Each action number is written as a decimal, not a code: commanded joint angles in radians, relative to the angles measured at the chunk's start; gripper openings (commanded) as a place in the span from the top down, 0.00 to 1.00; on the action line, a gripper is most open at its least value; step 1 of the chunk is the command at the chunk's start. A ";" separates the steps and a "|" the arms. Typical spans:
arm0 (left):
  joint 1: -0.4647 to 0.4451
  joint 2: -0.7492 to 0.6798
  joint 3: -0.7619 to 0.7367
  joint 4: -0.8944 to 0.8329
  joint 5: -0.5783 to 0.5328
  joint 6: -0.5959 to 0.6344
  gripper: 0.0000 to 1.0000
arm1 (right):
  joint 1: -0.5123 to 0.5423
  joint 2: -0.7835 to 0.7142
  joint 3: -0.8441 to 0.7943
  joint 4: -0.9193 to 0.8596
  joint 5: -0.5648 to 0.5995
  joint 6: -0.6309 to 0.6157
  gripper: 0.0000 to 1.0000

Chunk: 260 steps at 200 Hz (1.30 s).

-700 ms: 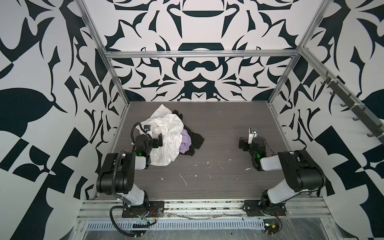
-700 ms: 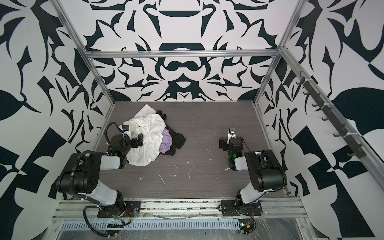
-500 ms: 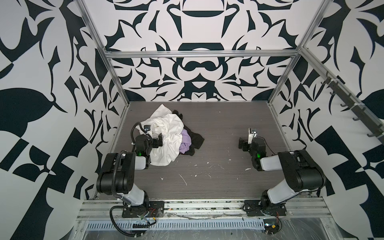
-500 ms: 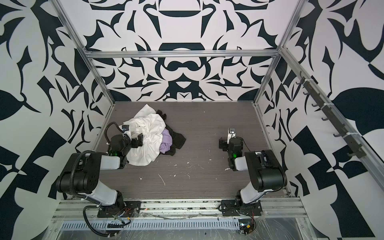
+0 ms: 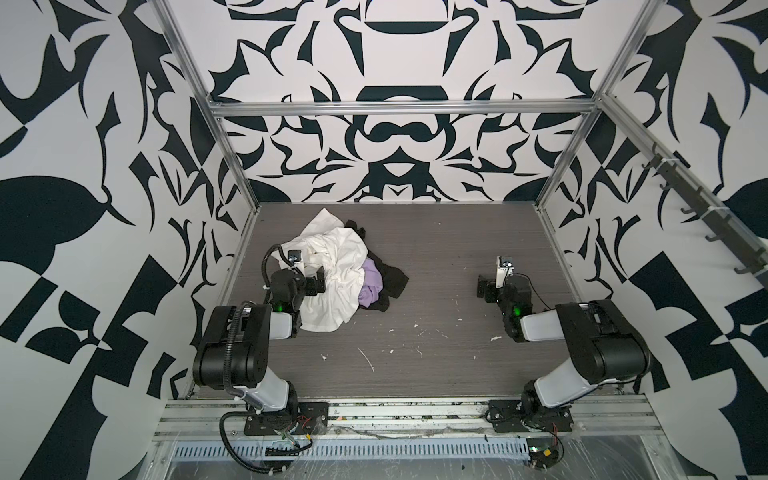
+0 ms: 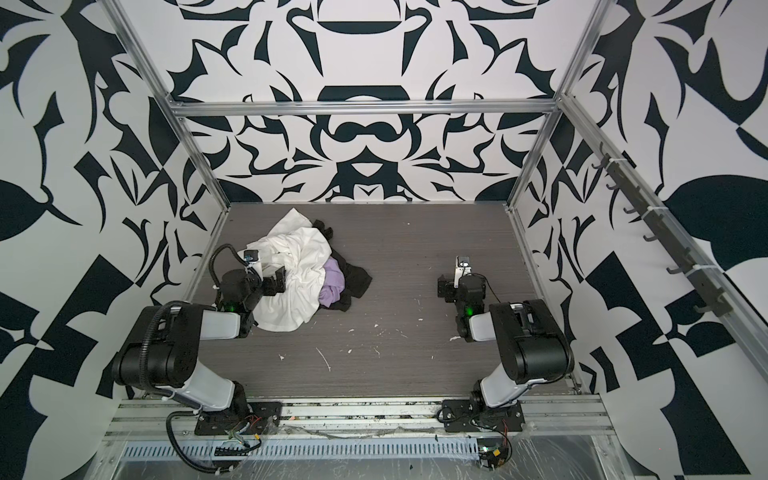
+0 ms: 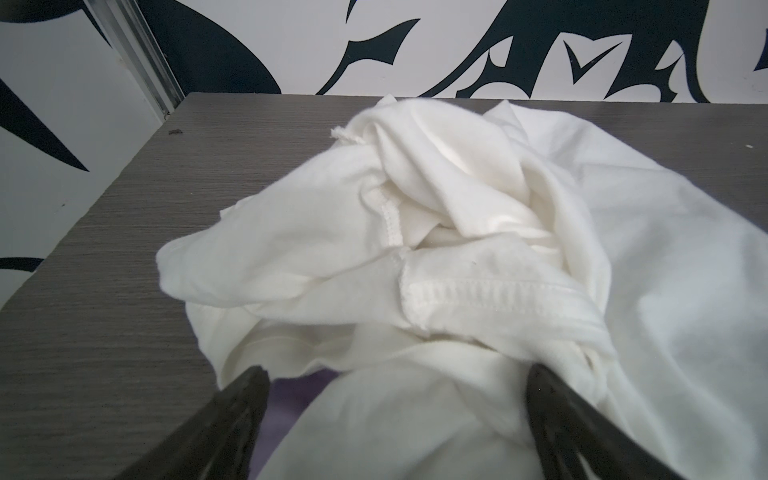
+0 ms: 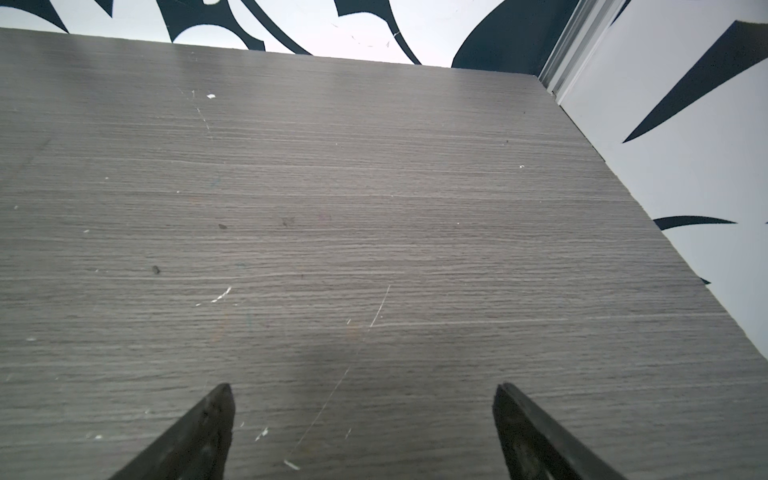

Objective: Pick out a specific cloth from the pile

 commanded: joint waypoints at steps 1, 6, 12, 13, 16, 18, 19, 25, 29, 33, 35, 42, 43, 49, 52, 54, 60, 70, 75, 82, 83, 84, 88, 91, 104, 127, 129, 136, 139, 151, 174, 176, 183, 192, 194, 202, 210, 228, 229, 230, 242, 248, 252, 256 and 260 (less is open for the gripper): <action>-0.002 -0.012 -0.018 0.004 0.024 0.005 0.01 | -0.005 -0.027 0.009 0.029 -0.005 -0.006 0.01; -0.001 -0.012 -0.016 0.004 0.024 0.004 0.01 | -0.005 -0.027 0.009 0.029 -0.001 -0.006 0.01; -0.001 -0.011 -0.017 0.004 0.024 0.004 0.01 | -0.005 -0.027 0.008 0.032 0.009 -0.001 0.01; -0.001 -0.012 -0.017 0.004 0.024 0.004 0.01 | -0.005 -0.027 0.008 0.031 0.010 -0.001 0.01; -0.001 -0.012 -0.017 0.004 0.024 0.004 0.01 | -0.004 -0.027 0.008 0.033 0.014 0.001 0.01; -0.001 -0.012 -0.015 0.004 0.024 0.004 0.01 | -0.005 -0.026 0.008 0.033 0.016 0.002 0.01; -0.001 -0.011 -0.016 0.004 0.024 0.004 0.01 | -0.005 -0.026 0.008 0.032 0.016 0.002 0.01; -0.001 -0.011 -0.016 0.005 0.024 0.004 0.01 | -0.005 -0.026 0.009 0.032 0.017 0.002 0.01; -0.001 -0.012 -0.017 0.004 0.024 0.004 0.01 | -0.005 -0.026 0.009 0.032 0.015 0.002 0.01; -0.002 -0.012 -0.016 0.004 0.024 0.004 0.01 | -0.004 -0.026 0.009 0.031 0.014 0.002 0.01; -0.001 -0.012 -0.016 0.004 0.024 0.004 0.01 | -0.004 -0.026 0.009 0.030 0.015 0.002 0.01; -0.002 -0.012 -0.016 0.004 0.024 0.004 0.01 | -0.004 -0.027 0.009 0.030 0.017 0.002 0.01; -0.002 -0.012 -0.016 0.004 0.024 0.004 0.01 | -0.005 -0.026 0.009 0.030 0.017 0.002 0.01; -0.002 -0.011 -0.016 0.004 0.021 0.003 0.01 | -0.004 -0.026 0.008 0.030 0.026 0.003 0.01; -0.002 -0.011 -0.017 0.005 0.021 0.002 0.01 | -0.004 -0.027 0.008 0.030 0.030 0.008 0.01; -0.001 -0.012 -0.018 0.005 0.021 0.000 0.01 | -0.003 -0.027 0.008 0.031 0.030 0.008 0.01; -0.002 -0.015 -0.020 0.008 0.018 -0.004 0.01 | -0.002 -0.028 0.004 0.035 0.035 0.009 0.01; -0.007 -0.020 -0.035 0.030 0.019 -0.002 0.01 | 0.007 -0.032 -0.006 0.056 0.092 0.019 0.01; -0.012 -0.023 -0.044 0.045 0.018 0.003 0.01 | 0.010 -0.037 -0.014 0.068 0.115 0.022 0.01; -0.018 -0.030 -0.057 0.064 0.007 0.005 0.01 | 0.016 -0.046 -0.023 0.079 0.132 0.025 0.01; -0.018 -0.031 -0.057 0.065 0.007 0.005 0.01 | 0.016 -0.047 -0.025 0.081 0.134 0.025 0.01; -0.019 -0.033 -0.059 0.067 0.005 0.005 0.01 | 0.016 -0.048 -0.026 0.082 0.134 0.025 0.01; -0.024 -0.041 -0.066 0.071 -0.005 0.006 0.01 | 0.018 -0.055 -0.030 0.085 0.137 0.025 0.01; -0.027 -0.049 -0.070 0.073 -0.012 0.007 0.01 | 0.019 -0.059 -0.033 0.085 0.138 0.025 0.01; -0.038 -0.097 -0.081 0.055 -0.051 0.007 0.01 | 0.030 -0.086 -0.038 0.076 0.159 0.020 0.01; -0.043 -0.212 -0.079 -0.065 -0.109 -0.017 0.01 | 0.049 -0.151 -0.028 0.000 0.237 0.026 0.01; -0.043 -0.223 -0.079 -0.076 -0.114 -0.018 0.01 | 0.049 -0.158 -0.024 -0.011 0.240 0.028 0.01; -0.042 -0.259 -0.076 -0.112 -0.126 -0.022 0.01 | 0.050 -0.181 -0.012 -0.060 0.253 0.038 0.01; -0.043 -0.274 -0.076 -0.123 -0.129 -0.022 0.01 | 0.052 -0.196 -0.005 -0.089 0.256 0.043 0.01; -0.042 -0.341 -0.075 -0.165 -0.148 -0.027 0.01 | 0.052 -0.235 0.015 -0.172 0.267 0.060 0.01; -0.044 -0.432 -0.049 -0.278 -0.182 -0.027 0.01 | 0.055 -0.291 0.038 -0.259 0.277 0.084 0.01; -0.044 -0.440 -0.045 -0.292 -0.187 -0.028 0.01 | 0.056 -0.296 0.038 -0.264 0.277 0.086 0.01; -0.044 -0.465 -0.031 -0.340 -0.193 -0.027 0.01 | 0.056 -0.317 0.042 -0.284 0.279 0.092 0.01; -0.044 -0.492 -0.013 -0.394 -0.205 -0.030 0.01 | 0.057 -0.350 0.048 -0.313 0.279 0.108 0.01; -0.045 -0.499 -0.010 -0.406 -0.206 -0.032 0.01 | 0.057 -0.357 0.051 -0.322 0.278 0.114 0.01; -0.045 -0.523 0.003 -0.446 -0.213 -0.038 0.01 | 0.058 -0.386 0.067 -0.367 0.276 0.145 0.01; -0.044 -0.545 0.012 -0.482 -0.215 -0.042 0.01 | 0.058 -0.415 0.090 -0.433 0.274 0.189 0.01; -0.045 -0.581 0.050 -0.579 -0.220 -0.075 0.01 | 0.058 -0.450 0.141 -0.548 0.236 0.274 0.01; -0.045 -0.582 0.052 -0.585 -0.220 -0.077 0.01 | 0.058 -0.452 0.143 -0.553 0.233 0.279 0.01; -0.045 -0.582 0.053 -0.590 -0.220 -0.079 0.01 | 0.058 -0.453 0.144 -0.557 0.232 0.284 0.01; -0.046 -0.592 0.093 -0.674 -0.224 -0.114 0.01 | 0.060 -0.456 0.166 -0.598 0.209 0.333 0.01; -0.047 -0.589 0.121 -0.728 -0.235 -0.143 0.01 | 0.061 -0.453 0.172 -0.606 0.195 0.354 0.01; -0.048 -0.584 0.138 -0.761 -0.240 -0.162 0.01 | 0.061 -0.449 0.175 -0.608 0.181 0.365 0.01; -0.048 -0.579 0.158 -0.794 -0.244 -0.175 0.01 | 0.062 -0.446 0.181 -0.610 0.170 0.374 0.01; -0.049 -0.571 0.177 -0.825 -0.240 -0.185 0.01 | 0.064 -0.442 0.187 -0.616 0.156 0.384 0.01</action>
